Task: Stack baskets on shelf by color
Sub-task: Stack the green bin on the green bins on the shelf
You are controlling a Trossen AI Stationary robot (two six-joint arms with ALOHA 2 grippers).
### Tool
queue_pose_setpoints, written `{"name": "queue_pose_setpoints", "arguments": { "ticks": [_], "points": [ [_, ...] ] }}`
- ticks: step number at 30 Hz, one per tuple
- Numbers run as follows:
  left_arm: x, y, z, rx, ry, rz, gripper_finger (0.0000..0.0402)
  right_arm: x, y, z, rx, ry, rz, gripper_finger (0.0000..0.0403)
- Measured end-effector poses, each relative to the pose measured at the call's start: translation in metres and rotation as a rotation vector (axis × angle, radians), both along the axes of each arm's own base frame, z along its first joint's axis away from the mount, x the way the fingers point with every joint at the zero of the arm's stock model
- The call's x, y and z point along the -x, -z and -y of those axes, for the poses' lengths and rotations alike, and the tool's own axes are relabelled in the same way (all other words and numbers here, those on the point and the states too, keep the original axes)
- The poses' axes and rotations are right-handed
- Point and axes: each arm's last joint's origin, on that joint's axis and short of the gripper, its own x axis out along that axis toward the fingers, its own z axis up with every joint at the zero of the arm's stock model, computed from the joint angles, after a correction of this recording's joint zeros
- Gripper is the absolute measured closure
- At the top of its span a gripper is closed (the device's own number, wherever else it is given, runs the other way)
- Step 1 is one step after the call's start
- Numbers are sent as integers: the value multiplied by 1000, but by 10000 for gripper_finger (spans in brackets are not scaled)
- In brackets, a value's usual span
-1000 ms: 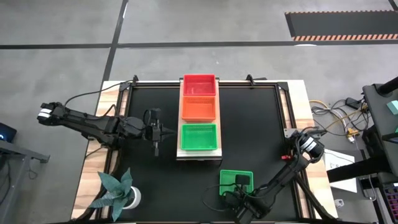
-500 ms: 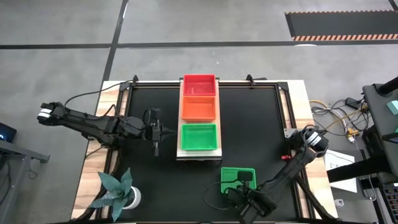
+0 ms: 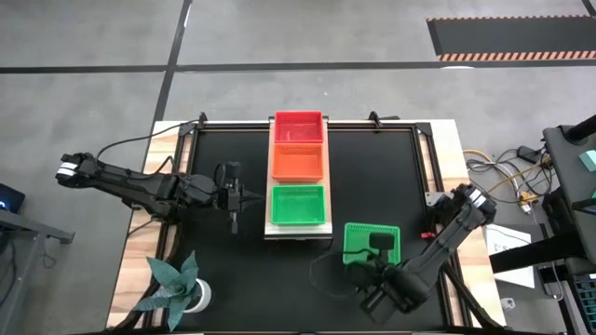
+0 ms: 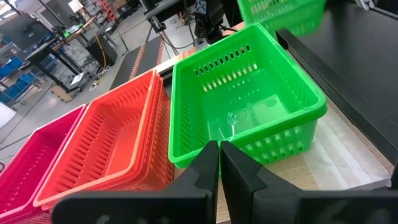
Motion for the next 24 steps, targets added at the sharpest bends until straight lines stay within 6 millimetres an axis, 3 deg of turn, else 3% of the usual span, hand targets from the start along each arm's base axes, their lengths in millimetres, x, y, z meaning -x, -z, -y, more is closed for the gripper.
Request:
{"name": "queue_pose_setpoints", "arguments": {
  "ticks": [13,24],
  "points": [
    [0,0,0,0,0,-1,402,-3,-52,55,-11,74,128,394],
    [0,0,0,-24,7,-3,402,-22,-95,80,0,-2,253,394]
  ]
}}
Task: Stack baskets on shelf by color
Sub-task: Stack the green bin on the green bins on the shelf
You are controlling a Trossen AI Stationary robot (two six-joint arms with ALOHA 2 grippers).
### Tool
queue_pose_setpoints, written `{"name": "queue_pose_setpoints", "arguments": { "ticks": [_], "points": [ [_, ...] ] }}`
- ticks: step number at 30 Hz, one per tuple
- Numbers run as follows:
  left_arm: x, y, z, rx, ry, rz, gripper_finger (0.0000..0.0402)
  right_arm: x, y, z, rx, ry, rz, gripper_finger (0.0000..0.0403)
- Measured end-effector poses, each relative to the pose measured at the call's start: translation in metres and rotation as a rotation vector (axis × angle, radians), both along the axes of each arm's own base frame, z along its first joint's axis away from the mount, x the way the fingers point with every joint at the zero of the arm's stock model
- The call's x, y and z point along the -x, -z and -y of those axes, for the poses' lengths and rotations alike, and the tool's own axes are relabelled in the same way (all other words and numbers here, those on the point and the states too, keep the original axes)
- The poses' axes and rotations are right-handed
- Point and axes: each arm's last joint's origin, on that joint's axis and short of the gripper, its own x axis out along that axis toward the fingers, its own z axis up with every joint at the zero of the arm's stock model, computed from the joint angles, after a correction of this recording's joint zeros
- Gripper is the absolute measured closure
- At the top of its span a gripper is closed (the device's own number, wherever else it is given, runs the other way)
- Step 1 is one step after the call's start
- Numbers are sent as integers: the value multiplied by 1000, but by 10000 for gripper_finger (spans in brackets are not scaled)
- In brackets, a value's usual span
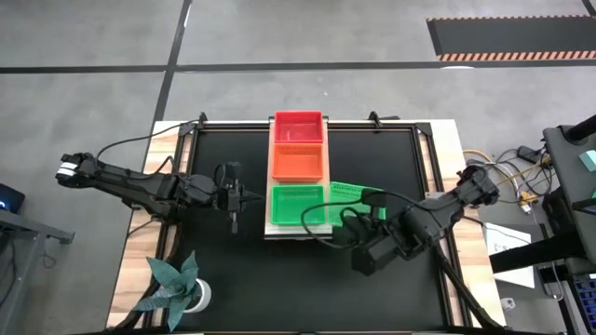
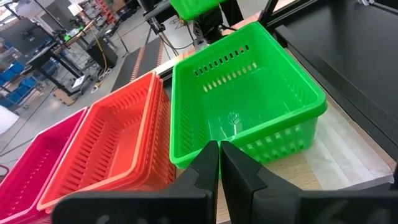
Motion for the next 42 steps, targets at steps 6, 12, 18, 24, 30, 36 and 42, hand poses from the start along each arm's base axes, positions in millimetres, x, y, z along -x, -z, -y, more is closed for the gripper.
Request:
{"name": "queue_pose_setpoints", "arguments": {
  "ticks": [6,12,18,24,30,36,42],
  "points": [
    [0,-1,0,-1,0,1,402,-16,-13,11,20,-29,39,394],
    [0,-1,0,-2,0,-1,402,-39,-15,19,15,-81,54,394],
    [0,0,0,-4,0,-11,402,-56,-14,26,46,-110,50,394],
    [2,0,0,-4,0,-11,402,-72,-15,30,17,-149,85,394],
    [3,0,-1,-3,0,-9,402,-87,-13,33,-55,-193,134,394],
    [4,1,-1,-5,0,-20,402,-96,-9,39,-56,-182,156,394],
    [4,1,-1,-5,0,-20,402,-105,1,41,-41,-182,126,394]
  ]
}}
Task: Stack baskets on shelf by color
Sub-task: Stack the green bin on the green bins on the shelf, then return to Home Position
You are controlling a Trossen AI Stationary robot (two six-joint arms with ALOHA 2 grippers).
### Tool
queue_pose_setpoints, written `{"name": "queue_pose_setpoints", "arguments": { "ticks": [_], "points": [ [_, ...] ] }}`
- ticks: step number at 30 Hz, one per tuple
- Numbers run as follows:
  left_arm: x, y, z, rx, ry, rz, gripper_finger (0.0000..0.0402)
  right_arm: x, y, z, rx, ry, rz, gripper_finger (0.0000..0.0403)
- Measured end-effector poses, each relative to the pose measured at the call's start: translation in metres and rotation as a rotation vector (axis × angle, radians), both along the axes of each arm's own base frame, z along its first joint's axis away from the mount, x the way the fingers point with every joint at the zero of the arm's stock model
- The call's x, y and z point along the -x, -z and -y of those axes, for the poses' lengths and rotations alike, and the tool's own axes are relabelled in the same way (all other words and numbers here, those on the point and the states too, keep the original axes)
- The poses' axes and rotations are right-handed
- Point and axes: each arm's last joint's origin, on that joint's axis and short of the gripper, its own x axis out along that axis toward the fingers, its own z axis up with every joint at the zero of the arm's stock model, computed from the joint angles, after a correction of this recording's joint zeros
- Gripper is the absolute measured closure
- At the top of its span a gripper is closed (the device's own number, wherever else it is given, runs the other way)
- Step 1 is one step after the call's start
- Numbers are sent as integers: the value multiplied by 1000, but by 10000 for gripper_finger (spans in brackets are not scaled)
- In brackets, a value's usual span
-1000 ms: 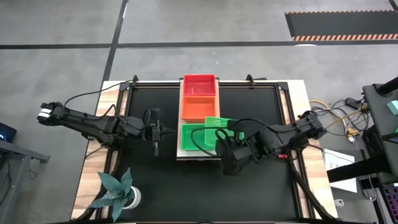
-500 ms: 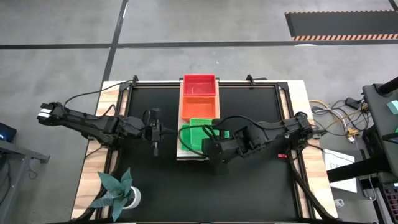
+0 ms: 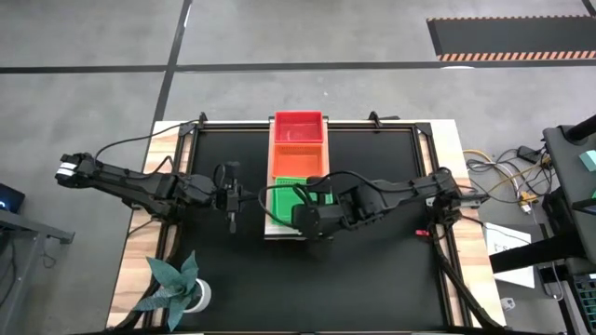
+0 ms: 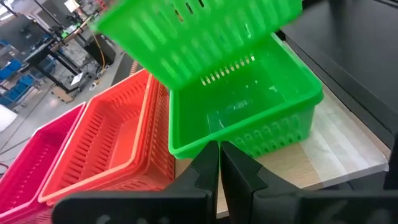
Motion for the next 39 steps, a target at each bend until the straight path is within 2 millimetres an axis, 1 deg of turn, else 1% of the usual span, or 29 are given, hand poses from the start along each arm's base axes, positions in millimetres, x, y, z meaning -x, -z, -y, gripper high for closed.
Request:
{"name": "queue_pose_setpoints", "arguments": {
  "ticks": [8,15,25,30,39],
  "points": [
    [0,0,0,0,0,-1,402,-12,15,4,27,-4,-42,394],
    [0,0,0,0,0,-1,402,-16,20,6,32,6,-55,394],
    [0,0,0,0,0,-1,402,-17,21,7,32,9,-58,391],
    [0,0,0,0,0,-2,402,-17,22,7,33,9,-62,374],
    [0,0,0,0,0,-2,402,-17,22,8,36,6,-61,326]
  ]
}}
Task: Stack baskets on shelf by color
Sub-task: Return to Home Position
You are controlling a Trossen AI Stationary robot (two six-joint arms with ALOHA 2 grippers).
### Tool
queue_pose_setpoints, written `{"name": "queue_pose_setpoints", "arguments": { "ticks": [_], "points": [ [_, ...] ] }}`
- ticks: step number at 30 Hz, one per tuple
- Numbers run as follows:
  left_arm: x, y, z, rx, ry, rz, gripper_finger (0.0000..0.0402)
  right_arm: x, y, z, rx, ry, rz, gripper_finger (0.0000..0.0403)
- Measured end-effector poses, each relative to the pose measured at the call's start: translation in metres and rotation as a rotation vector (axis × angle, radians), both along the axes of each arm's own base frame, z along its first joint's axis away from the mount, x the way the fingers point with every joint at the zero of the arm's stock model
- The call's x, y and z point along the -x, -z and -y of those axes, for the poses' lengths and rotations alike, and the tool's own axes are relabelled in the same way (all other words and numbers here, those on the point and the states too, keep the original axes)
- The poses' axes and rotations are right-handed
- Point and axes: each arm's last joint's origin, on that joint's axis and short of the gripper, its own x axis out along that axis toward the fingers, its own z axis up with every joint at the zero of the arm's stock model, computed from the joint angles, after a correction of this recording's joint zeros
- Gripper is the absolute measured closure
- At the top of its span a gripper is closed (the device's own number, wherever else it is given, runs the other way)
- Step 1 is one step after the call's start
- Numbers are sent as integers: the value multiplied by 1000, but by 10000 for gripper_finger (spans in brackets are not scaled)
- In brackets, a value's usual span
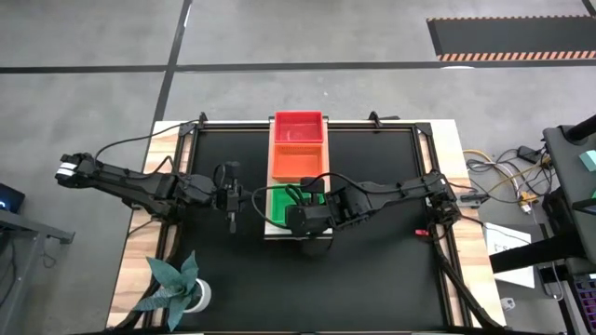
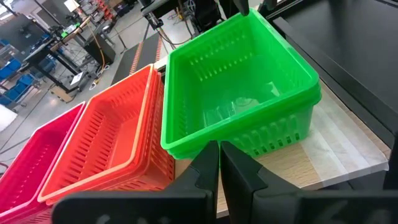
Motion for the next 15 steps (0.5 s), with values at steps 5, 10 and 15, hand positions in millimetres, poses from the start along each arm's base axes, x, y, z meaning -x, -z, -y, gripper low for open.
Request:
{"name": "queue_pose_setpoints", "arguments": {
  "ticks": [5,10,15],
  "points": [
    [0,0,0,0,0,0,402,1,-2,0,5,-9,1,304],
    [0,0,0,0,0,0,402,15,-13,4,18,-12,-43,296],
    [0,1,0,7,-3,-1,402,35,-24,10,31,8,-94,315]
  ]
}}
